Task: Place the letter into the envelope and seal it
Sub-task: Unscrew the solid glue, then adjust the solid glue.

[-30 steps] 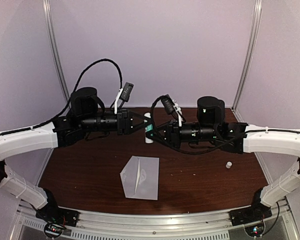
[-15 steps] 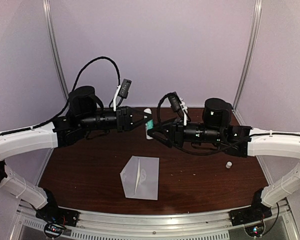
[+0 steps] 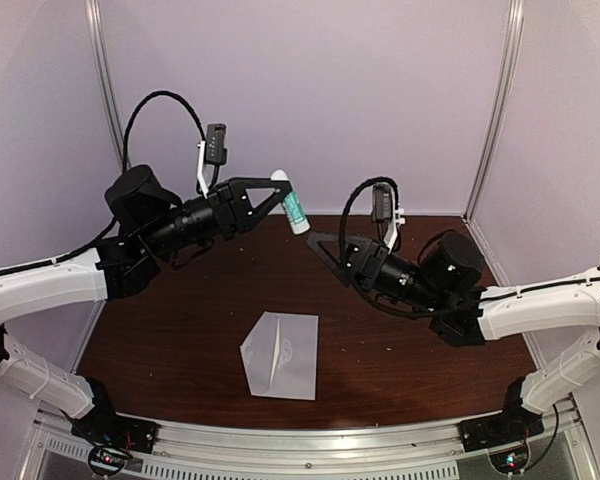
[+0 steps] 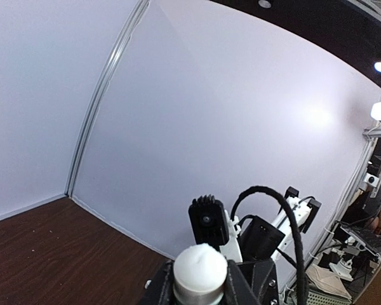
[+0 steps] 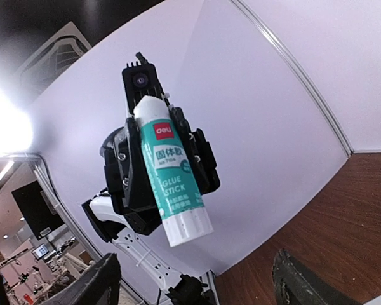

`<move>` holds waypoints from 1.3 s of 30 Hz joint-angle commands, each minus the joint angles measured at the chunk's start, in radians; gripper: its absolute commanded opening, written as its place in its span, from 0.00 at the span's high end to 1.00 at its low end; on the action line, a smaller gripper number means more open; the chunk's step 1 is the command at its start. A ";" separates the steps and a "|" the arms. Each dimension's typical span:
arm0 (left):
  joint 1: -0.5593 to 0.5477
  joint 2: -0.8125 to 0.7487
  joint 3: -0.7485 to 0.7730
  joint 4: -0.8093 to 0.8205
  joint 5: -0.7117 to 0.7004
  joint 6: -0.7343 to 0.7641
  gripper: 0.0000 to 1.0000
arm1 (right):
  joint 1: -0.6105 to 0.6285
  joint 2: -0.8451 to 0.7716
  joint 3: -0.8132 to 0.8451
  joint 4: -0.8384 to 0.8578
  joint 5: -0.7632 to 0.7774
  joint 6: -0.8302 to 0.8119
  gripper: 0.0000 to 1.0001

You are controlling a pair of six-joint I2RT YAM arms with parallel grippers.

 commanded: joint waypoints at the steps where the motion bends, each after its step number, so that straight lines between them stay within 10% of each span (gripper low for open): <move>1: -0.029 -0.011 -0.014 0.149 -0.044 -0.002 1.00 | 0.006 0.069 0.055 0.238 0.000 0.120 0.21; 27: -0.049 0.040 -0.018 0.252 -0.034 -0.005 1.00 | 0.021 0.207 0.225 0.358 -0.087 0.235 0.52; 39: -0.048 0.031 -0.035 0.206 -0.023 -0.016 1.00 | 0.021 0.178 0.195 0.358 -0.060 0.201 0.81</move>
